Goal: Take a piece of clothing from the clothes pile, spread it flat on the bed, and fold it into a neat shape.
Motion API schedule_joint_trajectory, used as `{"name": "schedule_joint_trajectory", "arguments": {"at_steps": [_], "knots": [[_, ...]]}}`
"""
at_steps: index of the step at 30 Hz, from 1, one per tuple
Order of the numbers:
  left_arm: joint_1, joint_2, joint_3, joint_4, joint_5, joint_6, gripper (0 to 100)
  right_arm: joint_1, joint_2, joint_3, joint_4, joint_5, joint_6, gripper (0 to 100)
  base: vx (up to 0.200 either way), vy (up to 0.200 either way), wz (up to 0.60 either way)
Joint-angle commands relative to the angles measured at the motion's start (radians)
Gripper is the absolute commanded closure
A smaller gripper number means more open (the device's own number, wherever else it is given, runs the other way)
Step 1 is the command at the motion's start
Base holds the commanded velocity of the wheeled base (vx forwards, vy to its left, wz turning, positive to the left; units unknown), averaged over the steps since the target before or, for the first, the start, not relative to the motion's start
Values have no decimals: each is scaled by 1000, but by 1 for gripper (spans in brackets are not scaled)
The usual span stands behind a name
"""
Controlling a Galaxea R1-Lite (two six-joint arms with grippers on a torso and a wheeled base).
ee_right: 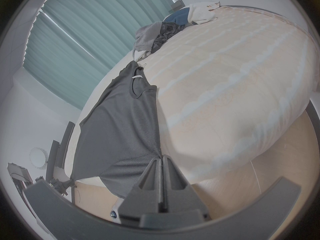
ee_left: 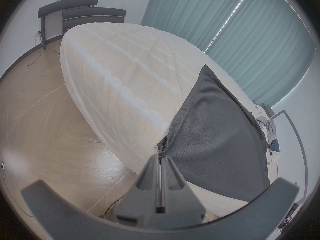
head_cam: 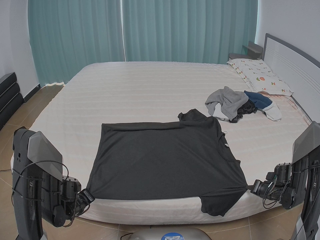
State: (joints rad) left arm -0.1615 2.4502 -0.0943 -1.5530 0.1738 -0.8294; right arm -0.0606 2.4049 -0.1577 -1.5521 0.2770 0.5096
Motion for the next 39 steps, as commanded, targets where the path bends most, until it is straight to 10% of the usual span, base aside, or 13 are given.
{"name": "schedule_joint_trajectory", "arguments": {"at_steps": [1, 21, 22, 33, 39], "knots": [[-1, -17, -12, -2, 6, -1, 100, -13, -1, -59, -14, -1, 9, 100, 0, 0, 0], [0, -31, -131, -2, 3, -83, 100, 21, 83, -276, -11, 5, 63, 100, 0, 0, 0], [0, -17, -145, -2, 6, -80, 100, 18, 109, -299, -11, 7, 60, 0, 0, 0, 0], [0, -14, -144, -2, 4, -82, 100, -16, 51, -253, -11, 19, 73, 0, 0, 0, 0], [3, -19, -139, -2, -2, -85, 100, -51, -38, -148, -13, 174, 58, 0, 0, 0, 0]]}}
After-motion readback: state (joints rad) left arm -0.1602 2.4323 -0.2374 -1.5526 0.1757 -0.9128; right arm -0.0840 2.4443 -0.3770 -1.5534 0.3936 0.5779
